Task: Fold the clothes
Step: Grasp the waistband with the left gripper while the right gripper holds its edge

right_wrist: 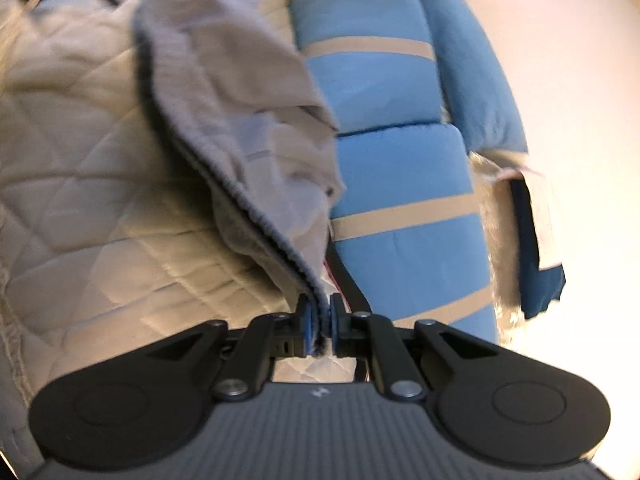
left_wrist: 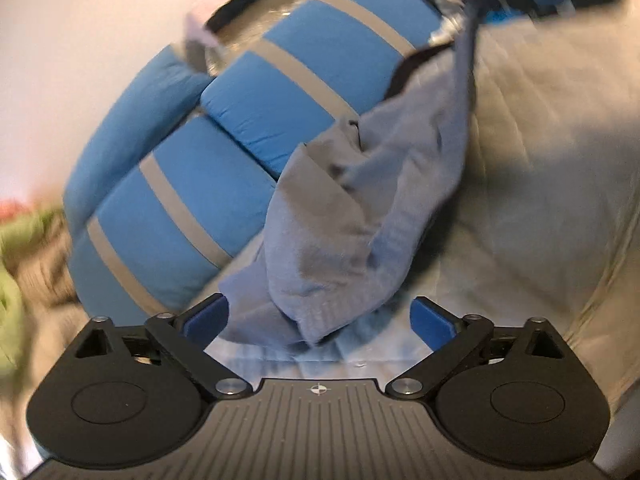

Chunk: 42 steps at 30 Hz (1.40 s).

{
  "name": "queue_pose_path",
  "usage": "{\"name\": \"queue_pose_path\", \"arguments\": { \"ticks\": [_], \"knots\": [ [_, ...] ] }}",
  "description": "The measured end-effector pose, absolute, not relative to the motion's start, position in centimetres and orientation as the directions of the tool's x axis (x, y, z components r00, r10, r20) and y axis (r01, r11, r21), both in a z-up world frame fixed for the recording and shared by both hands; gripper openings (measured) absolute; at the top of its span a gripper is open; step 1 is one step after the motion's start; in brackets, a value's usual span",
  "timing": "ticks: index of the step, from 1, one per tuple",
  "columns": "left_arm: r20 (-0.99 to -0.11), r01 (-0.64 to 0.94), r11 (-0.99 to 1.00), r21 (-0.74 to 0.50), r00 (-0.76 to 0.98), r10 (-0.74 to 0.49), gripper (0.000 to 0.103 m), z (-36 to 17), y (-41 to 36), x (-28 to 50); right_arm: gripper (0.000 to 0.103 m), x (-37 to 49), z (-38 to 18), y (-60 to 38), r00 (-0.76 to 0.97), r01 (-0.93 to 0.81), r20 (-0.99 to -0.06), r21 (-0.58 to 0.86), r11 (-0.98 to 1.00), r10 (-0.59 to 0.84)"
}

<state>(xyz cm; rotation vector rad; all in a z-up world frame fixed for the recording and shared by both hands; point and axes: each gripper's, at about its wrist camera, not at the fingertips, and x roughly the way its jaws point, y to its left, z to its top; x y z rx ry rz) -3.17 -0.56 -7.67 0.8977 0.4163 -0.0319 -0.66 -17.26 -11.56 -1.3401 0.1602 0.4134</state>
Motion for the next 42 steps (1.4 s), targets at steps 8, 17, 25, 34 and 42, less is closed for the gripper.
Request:
{"name": "queue_pose_path", "arguments": {
  "ticks": [8, 17, 25, 34, 42],
  "knots": [
    [-0.253, 0.173, 0.315, 0.933, 0.939, 0.233, 0.084, -11.8, -1.9, -2.6, 0.009, 0.3, -8.8, -17.9, 0.912, -0.400, -0.357, -0.881, 0.252, 0.199],
    [-0.206, 0.207, 0.014, 0.978, 0.962, 0.179, 0.061, -15.0, -3.0, -3.8, 0.010, 1.0, -8.1, -18.5, 0.905, -0.421, -0.371, -0.856, 0.302, 0.210],
    [-0.141, 0.174, -0.266, 0.948, 0.980, 0.138, 0.073, -16.4, -1.9, -3.5, 0.011, 1.1, -8.0, -19.2, 0.900, -0.431, -0.375, -0.840, 0.330, 0.222],
    [-0.186, 0.169, -0.404, 0.899, 0.982, -0.004, 0.074, -17.2, -0.5, -3.3, 0.012, 1.1, -7.7, -19.8, 0.894, -0.444, -0.381, -0.820, 0.362, 0.234],
    [-0.260, 0.168, -0.466, 0.869, 0.955, -0.141, 0.052, -17.6, 0.6, -2.6, 0.015, 1.3, -7.5, -20.2, 0.893, -0.448, -0.384, -0.806, 0.387, 0.234]
  ]
}}
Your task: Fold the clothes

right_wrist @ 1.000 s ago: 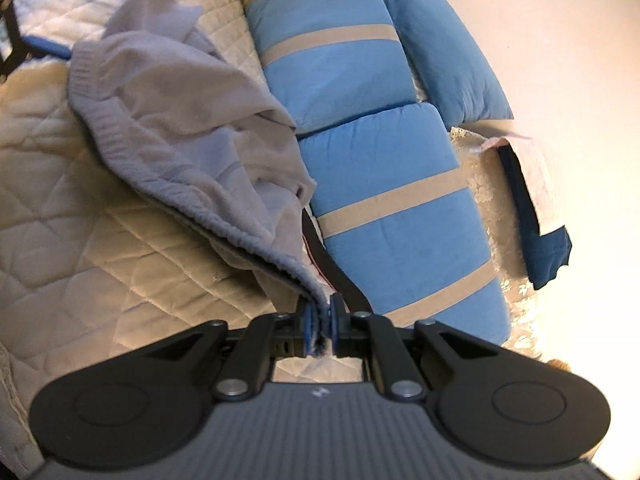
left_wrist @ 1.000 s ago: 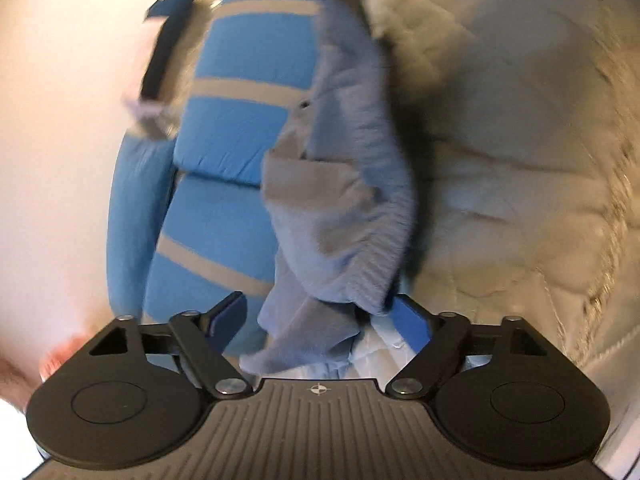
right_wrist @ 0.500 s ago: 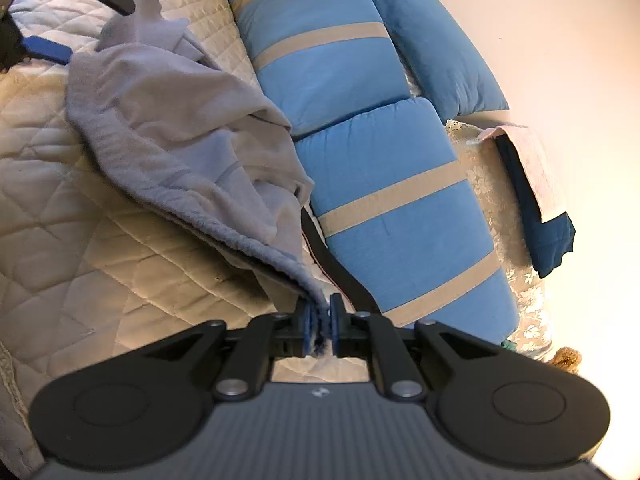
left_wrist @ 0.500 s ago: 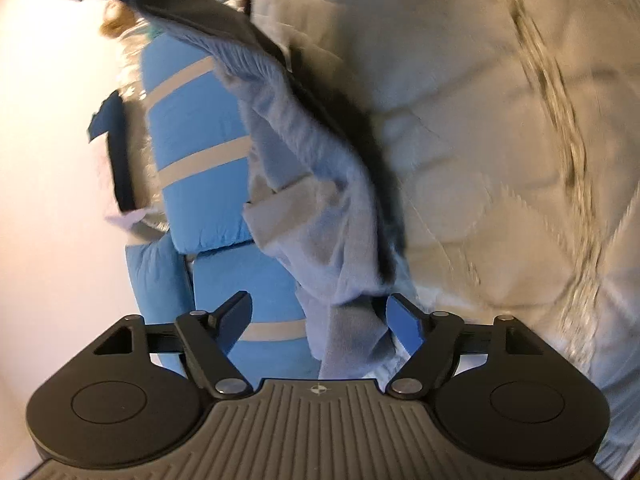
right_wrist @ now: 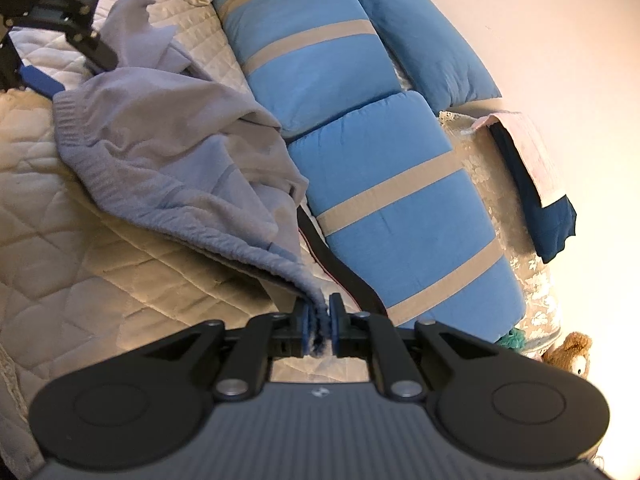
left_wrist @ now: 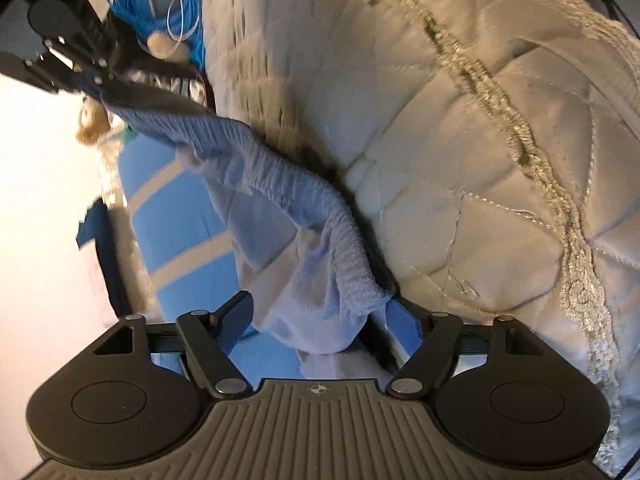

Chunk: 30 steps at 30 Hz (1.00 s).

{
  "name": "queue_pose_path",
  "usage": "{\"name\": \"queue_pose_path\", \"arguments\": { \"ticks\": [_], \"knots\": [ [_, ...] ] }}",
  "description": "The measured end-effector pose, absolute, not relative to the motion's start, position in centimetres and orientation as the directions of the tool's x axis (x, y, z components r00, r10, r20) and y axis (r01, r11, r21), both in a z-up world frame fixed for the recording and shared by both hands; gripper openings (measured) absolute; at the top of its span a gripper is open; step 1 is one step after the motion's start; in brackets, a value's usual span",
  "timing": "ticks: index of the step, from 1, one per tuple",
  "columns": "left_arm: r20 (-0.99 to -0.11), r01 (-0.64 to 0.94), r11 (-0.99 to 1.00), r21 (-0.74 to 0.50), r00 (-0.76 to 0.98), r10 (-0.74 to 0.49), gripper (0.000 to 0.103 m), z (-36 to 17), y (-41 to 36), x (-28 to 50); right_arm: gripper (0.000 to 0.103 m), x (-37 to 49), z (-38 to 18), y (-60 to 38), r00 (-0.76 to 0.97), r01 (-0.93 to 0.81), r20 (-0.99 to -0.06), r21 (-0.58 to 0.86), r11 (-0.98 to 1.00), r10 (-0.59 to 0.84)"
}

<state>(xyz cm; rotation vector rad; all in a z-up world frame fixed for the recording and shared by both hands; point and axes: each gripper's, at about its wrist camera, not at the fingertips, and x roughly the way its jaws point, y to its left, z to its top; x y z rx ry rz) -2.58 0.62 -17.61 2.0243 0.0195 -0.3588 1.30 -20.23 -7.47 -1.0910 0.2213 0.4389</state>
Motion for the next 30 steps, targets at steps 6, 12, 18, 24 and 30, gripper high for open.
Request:
{"name": "queue_pose_path", "arguments": {
  "ticks": [6, 12, 18, 24, 30],
  "knots": [
    [-0.255, 0.158, -0.388, 0.908, 0.943, -0.215, 0.011, -18.8, 1.0, -4.2, 0.016, 1.2, -7.7, -20.6, 0.892, -0.450, -0.389, -0.804, 0.389, 0.230],
    [-0.230, 0.188, -0.179, 0.966, 0.941, -0.250, 0.008, -15.2, 0.2, -4.9, 0.016, 1.2, -8.5, -21.3, 0.884, -0.466, -0.412, -0.811, 0.353, 0.221],
    [-0.251, 0.242, -0.066, 0.968, 0.941, -0.228, 0.008, -13.2, 0.0, -5.3, 0.028, 1.3, -10.2, -21.8, 0.864, -0.500, -0.463, -0.834, 0.233, 0.195],
    [-0.297, 0.330, 0.167, 0.929, 0.934, -0.196, 0.002, -9.7, 0.7, -5.4, 0.043, 1.9, -12.0, -22.3, 0.852, -0.522, -0.504, -0.838, 0.157, 0.144],
    [-0.292, 0.337, 0.260, 0.905, 0.936, -0.198, 0.002, -7.7, 0.8, -5.5, 0.075, -0.1, -11.3, -21.7, 0.811, -0.571, -0.527, -0.807, 0.148, 0.254]
  ]
}}
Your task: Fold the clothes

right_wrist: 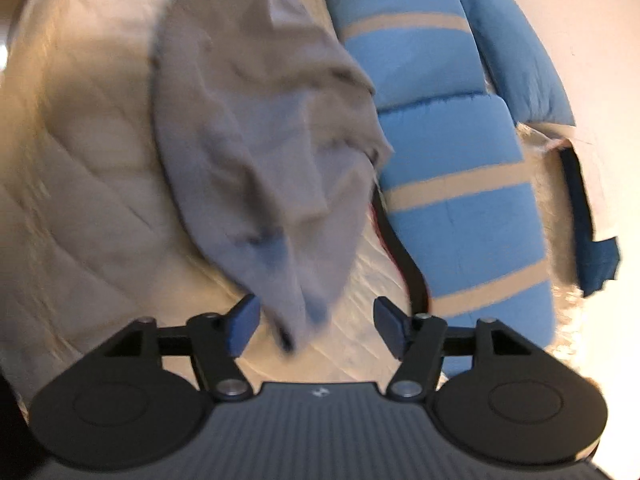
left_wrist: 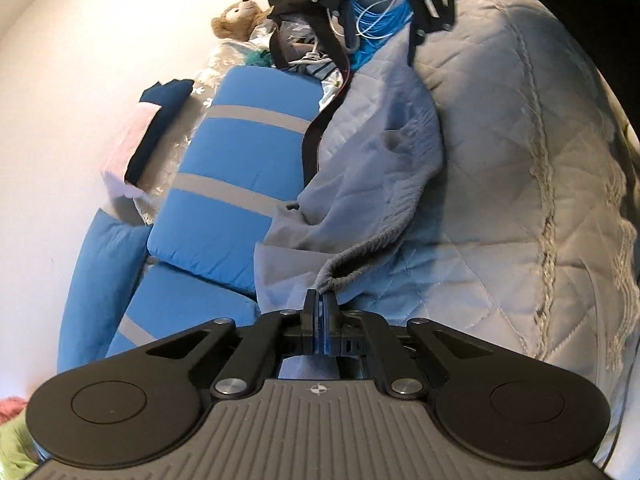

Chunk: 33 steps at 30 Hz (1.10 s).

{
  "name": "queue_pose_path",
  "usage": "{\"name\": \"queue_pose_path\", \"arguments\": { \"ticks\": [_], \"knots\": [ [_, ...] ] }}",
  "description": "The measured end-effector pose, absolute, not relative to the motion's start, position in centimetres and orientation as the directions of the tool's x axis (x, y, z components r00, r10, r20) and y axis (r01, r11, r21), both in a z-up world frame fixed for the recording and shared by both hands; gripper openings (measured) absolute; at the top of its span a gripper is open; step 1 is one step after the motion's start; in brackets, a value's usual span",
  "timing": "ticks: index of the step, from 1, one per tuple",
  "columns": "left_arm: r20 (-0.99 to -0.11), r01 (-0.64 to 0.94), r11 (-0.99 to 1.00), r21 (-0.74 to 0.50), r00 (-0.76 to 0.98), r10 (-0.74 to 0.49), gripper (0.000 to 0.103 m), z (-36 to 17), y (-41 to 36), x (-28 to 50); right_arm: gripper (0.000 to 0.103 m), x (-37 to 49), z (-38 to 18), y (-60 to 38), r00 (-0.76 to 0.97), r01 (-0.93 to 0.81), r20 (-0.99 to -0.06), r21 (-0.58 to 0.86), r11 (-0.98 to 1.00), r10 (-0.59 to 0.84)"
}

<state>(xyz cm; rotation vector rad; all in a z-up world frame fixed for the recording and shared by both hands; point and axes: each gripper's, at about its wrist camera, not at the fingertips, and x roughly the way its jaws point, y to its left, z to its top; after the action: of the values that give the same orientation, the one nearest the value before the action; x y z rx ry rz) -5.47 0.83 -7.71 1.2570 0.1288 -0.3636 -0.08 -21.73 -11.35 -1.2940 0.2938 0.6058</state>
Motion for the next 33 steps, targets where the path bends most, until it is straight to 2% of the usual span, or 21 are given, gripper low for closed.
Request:
{"name": "queue_pose_path", "arguments": {
  "ticks": [8, 13, 19, 20, 21, 22, 23, 24, 26, 28, 29, 30, 33],
  "knots": [
    [-0.298, 0.346, 0.274, 0.897, 0.933, -0.201, 0.002, -8.3, 1.1, -6.5, 0.075, -2.8, -10.2, -18.3, 0.720, -0.663, -0.531, -0.718, 0.214, 0.447],
    [-0.294, 0.344, 0.289, 0.894, 0.934, -0.202, 0.002, -8.2, 1.0, -6.3, 0.072, -4.3, -11.0, -14.6, 0.656, -0.709, -0.537, -0.680, 0.189, 0.530],
    [-0.295, 0.347, 0.306, 0.887, 0.933, -0.205, 0.002, -8.0, 1.0, -6.2, 0.059, -4.1, -13.8, -11.0, 0.649, -0.705, -0.553, -0.695, 0.139, 0.522],
    [-0.296, 0.349, 0.308, 0.885, 0.933, -0.205, 0.002, -8.1, 1.0, -6.2, 0.049, -4.0, -14.3, -10.7, 0.655, -0.696, -0.551, -0.706, 0.129, 0.517],
    [-0.297, 0.350, 0.311, 0.883, 0.932, -0.206, 0.003, -8.1, 1.1, -6.2, 0.031, -3.9, -14.7, -10.6, 0.657, -0.695, -0.555, -0.708, 0.123, 0.510],
    [-0.295, 0.348, 0.310, 0.885, 0.933, -0.204, 0.004, -8.1, 1.1, -6.2, 0.018, -3.6, -14.7, -10.4, 0.648, -0.708, -0.571, -0.696, 0.121, 0.504],
    [-0.292, 0.344, 0.308, 0.887, 0.935, -0.202, 0.005, -8.2, 1.2, -6.3, 0.009, -3.2, -14.6, -10.2, 0.637, -0.724, -0.587, -0.679, 0.126, 0.499],
    [-0.290, 0.341, 0.307, 0.888, 0.936, -0.201, 0.005, -8.3, 1.2, -6.3, 0.004, -2.8, -14.0, -10.2, 0.622, -0.747, -0.602, -0.649, 0.147, 0.501],
    [-0.287, 0.333, 0.305, 0.892, 0.940, -0.186, 0.007, -8.3, 1.3, -6.3, 0.004, -1.8, -12.9, -10.3, 0.598, -0.781, -0.622, -0.594, 0.193, 0.506],
    [-0.264, 0.303, 0.288, 0.908, 0.950, -0.165, 0.025, -8.6, 1.1, -6.4, 0.004, -0.7, -12.0, -10.5, 0.587, -0.798, -0.628, -0.553, 0.238, 0.511],
    [-0.245, 0.281, 0.277, 0.919, 0.957, -0.157, 0.052, -8.7, 1.0, -6.5, 0.004, -0.3, -11.6, -10.5, 0.584, -0.804, -0.628, -0.536, 0.258, 0.514],
    [-0.228, 0.263, 0.266, 0.927, 0.961, -0.155, 0.074, -8.8, 0.9, -6.6, 0.004, 0.1, -11.2, -10.6, 0.585, -0.805, -0.625, -0.526, 0.274, 0.517],
    [-0.237, 0.271, 0.205, 0.941, 0.956, -0.175, 0.076, -9.2, 0.1, -6.9, 0.005, 0.7, -10.8, -10.9, 0.587, -0.805, -0.619, -0.514, 0.297, 0.522]
  ]
}}
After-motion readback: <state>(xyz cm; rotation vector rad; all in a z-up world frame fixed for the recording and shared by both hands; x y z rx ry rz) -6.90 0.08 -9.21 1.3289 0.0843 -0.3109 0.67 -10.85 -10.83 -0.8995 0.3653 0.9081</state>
